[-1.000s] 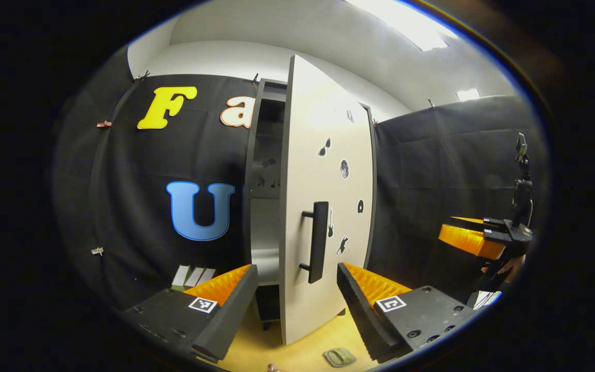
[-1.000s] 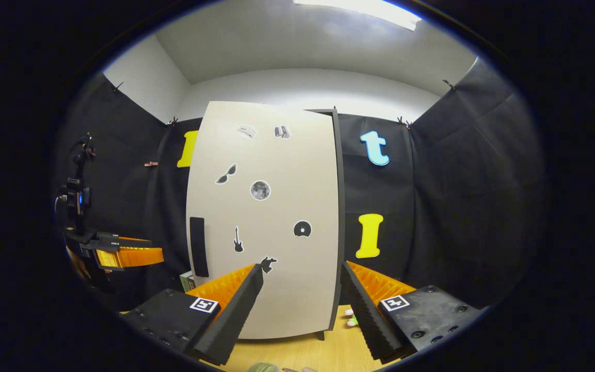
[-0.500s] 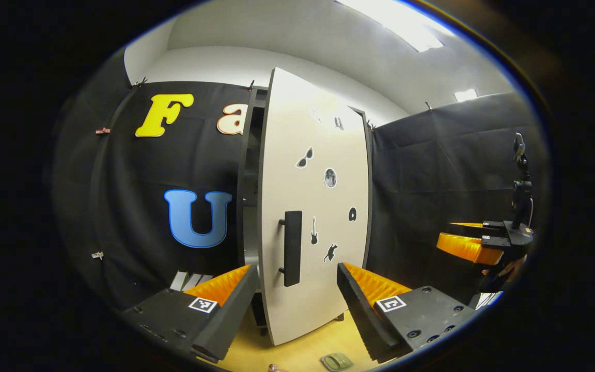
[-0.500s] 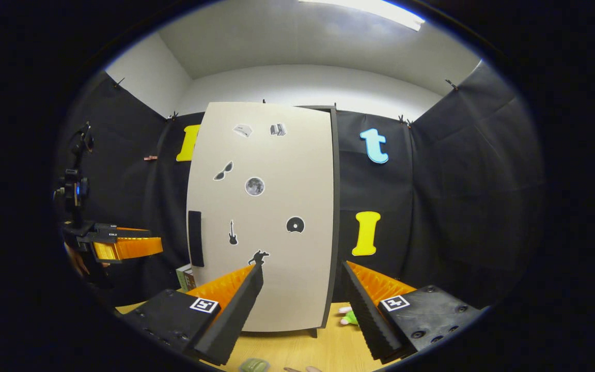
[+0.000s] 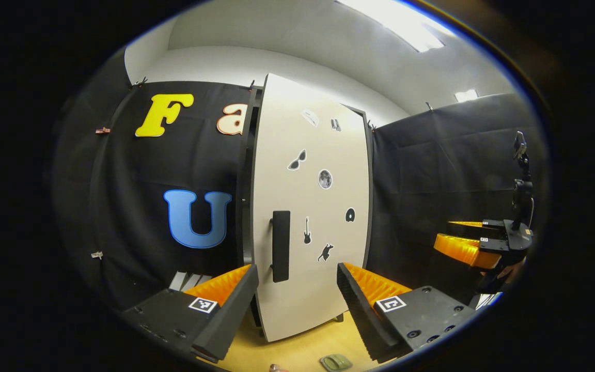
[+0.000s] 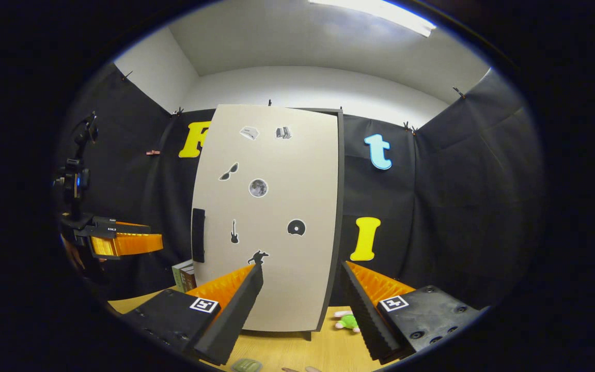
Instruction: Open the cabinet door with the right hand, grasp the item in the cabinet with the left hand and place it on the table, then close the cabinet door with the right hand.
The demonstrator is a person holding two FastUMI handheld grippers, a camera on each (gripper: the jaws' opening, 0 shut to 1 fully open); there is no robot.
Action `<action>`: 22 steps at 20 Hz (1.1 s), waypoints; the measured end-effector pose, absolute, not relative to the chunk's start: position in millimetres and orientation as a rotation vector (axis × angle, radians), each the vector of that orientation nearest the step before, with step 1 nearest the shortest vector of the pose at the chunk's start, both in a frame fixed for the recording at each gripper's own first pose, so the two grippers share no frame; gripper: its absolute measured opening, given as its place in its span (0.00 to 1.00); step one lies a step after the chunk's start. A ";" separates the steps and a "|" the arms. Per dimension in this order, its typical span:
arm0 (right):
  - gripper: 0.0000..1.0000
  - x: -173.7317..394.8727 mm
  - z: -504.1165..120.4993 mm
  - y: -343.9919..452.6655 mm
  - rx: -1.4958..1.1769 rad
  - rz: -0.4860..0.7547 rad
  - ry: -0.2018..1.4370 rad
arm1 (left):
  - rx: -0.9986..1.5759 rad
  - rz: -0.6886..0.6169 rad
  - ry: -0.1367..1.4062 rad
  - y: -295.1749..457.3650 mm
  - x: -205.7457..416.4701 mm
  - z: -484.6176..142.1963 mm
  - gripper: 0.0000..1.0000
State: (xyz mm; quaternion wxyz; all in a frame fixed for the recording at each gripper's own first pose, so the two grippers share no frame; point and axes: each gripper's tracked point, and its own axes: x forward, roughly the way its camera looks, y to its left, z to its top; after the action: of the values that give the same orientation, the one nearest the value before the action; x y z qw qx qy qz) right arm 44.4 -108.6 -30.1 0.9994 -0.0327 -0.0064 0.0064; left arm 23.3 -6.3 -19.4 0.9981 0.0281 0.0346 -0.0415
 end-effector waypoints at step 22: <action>0.97 24.9 -24.6 -124.9 -0.051 0.032 -0.018 | 0.069 -0.090 0.060 -14.4 32.4 -20.1 0.96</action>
State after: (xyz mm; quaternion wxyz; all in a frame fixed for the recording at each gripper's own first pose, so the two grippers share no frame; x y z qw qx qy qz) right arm 24.9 -124.9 -24.6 0.9995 -0.0255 -0.0091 0.0161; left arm 32.4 -14.4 -20.1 0.9979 0.0345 0.0302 -0.0448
